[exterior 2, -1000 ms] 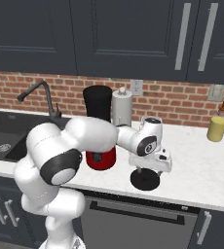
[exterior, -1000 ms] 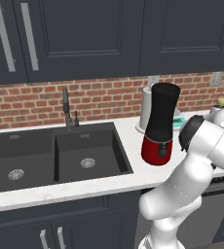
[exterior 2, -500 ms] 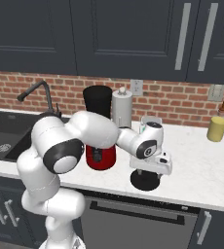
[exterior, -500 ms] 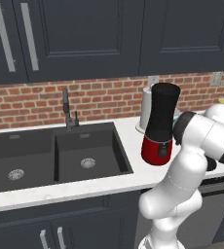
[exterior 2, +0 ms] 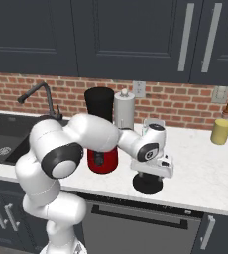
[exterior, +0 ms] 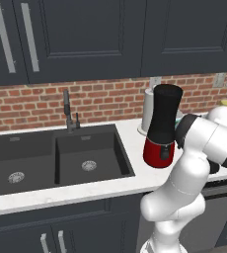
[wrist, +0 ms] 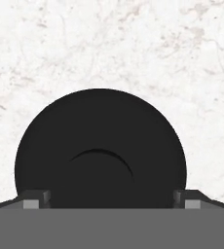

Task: Close the lid blender by securely placing the lid on top.

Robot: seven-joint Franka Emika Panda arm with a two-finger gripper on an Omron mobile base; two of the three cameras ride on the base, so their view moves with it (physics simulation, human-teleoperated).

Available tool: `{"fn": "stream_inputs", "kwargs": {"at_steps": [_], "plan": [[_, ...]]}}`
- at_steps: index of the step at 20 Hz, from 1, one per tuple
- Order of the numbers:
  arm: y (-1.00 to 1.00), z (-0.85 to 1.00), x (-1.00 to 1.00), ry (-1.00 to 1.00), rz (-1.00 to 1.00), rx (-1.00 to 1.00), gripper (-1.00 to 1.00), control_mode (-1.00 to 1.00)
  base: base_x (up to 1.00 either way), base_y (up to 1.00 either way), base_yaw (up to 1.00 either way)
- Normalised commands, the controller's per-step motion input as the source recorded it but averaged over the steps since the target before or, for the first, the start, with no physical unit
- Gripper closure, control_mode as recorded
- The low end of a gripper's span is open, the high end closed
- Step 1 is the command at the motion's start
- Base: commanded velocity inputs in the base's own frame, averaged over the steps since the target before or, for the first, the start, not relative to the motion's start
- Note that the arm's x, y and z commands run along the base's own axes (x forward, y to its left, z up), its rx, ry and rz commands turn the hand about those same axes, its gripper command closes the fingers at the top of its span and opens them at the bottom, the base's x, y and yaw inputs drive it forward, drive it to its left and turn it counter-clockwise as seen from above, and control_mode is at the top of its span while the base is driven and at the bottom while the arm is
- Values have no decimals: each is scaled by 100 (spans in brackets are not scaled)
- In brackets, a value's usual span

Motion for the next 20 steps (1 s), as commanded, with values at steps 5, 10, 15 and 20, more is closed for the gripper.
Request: {"fn": "stream_inputs", "kwargs": {"at_steps": [5,10,15,20], "plan": [[14,-27,0,0,0,0,-100,-100,0,0,0],[0,-42,0,0,0,0,-100,-100,0,0,0],[0,-16,0,0,0,0,100,-100,0,0,0],[0,0,0,-1,0,0,100,-100,0,0,0]]}}
